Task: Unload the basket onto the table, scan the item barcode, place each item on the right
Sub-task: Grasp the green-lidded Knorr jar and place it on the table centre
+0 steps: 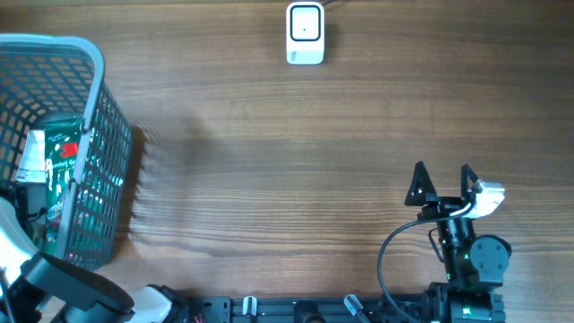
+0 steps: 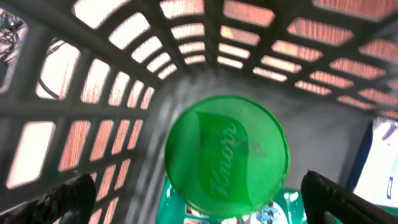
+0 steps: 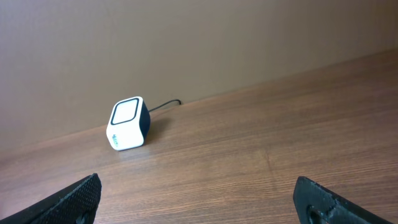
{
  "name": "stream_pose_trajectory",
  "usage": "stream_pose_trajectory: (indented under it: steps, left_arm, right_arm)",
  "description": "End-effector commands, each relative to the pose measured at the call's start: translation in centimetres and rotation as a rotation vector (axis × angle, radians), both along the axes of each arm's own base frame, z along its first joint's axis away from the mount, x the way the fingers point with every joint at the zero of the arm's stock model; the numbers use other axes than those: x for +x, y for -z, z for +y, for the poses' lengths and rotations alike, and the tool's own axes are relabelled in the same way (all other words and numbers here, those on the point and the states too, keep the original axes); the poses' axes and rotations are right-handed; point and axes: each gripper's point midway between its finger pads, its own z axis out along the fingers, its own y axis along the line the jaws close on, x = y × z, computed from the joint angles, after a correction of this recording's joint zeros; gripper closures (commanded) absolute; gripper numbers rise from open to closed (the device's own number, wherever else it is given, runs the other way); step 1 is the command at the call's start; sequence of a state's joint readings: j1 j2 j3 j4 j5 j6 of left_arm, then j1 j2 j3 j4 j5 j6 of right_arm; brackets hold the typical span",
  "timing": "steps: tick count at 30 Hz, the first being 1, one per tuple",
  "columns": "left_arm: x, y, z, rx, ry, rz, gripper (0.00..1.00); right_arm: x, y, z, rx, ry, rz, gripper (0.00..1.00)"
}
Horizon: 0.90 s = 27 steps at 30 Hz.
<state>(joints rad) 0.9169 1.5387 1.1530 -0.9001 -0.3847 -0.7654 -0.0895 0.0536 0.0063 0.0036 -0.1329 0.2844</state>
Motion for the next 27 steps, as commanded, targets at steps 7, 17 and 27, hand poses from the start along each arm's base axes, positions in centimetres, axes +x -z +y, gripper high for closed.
stream_pose_trajectory:
  steps: [7, 17, 27]
  left_arm:
    - [1.4, 3.9, 1.6, -0.048, -0.012, -0.041, 0.00]
    - [1.5, 8.9, 1.7, -0.137, -0.008, 0.032, 0.43]
    - [6.0, -5.4, -1.2, 0.121, 0.152, -0.178, 0.51]
  right_arm:
    - [0.0, -0.1, 0.0, 0.007, 0.003, -0.003, 0.00]
    - [0.0, -0.1, 0.0, 0.007, 0.003, -0.003, 0.00]
    - [0.0, -0.1, 0.0, 0.007, 0.003, -0.003, 0.00]
